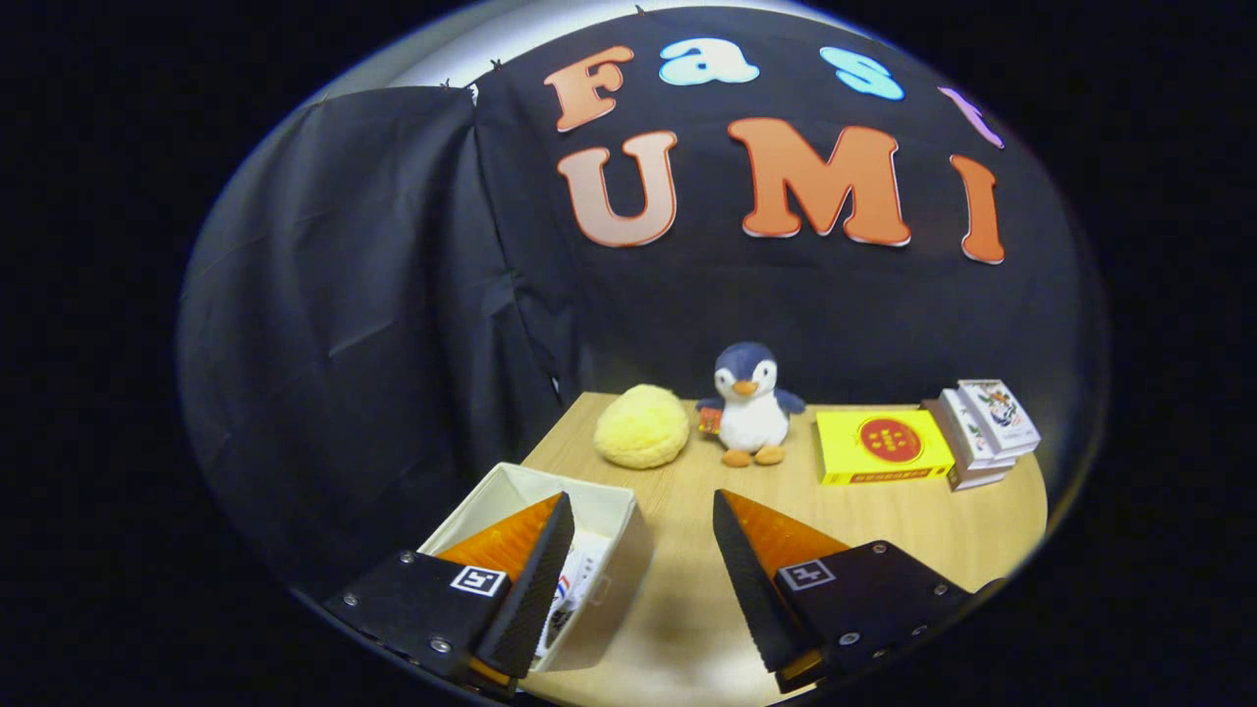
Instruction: Open the storage box then place both shoes into the box .Put the left shoe in first, then the right shoe, with the right side of both shoes facing outward in a uniform manner.
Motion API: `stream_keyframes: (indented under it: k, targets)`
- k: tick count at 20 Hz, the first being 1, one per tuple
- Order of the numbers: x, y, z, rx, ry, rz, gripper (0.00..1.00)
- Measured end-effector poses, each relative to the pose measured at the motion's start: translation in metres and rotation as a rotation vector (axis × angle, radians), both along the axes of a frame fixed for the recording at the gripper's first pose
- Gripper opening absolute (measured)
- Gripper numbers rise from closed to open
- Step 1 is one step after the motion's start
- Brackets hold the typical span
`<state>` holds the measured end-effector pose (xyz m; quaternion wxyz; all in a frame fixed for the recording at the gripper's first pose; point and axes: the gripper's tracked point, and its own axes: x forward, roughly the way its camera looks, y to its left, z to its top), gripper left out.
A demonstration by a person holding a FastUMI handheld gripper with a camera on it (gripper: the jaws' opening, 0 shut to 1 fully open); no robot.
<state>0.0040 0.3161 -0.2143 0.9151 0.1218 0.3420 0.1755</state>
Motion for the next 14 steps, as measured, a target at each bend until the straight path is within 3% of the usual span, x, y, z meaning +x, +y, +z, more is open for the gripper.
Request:
stream_keyframes:
  k: [3, 8, 14]
  targets:
    - [0.024, -0.041, 0.027, -0.027, -0.127, -0.053, 0.91]
    - [0.049, -0.105, 0.061, -0.035, -0.276, -0.151, 0.91]
    - [0.056, -0.17, 0.07, -0.004, -0.319, -0.273, 0.92]
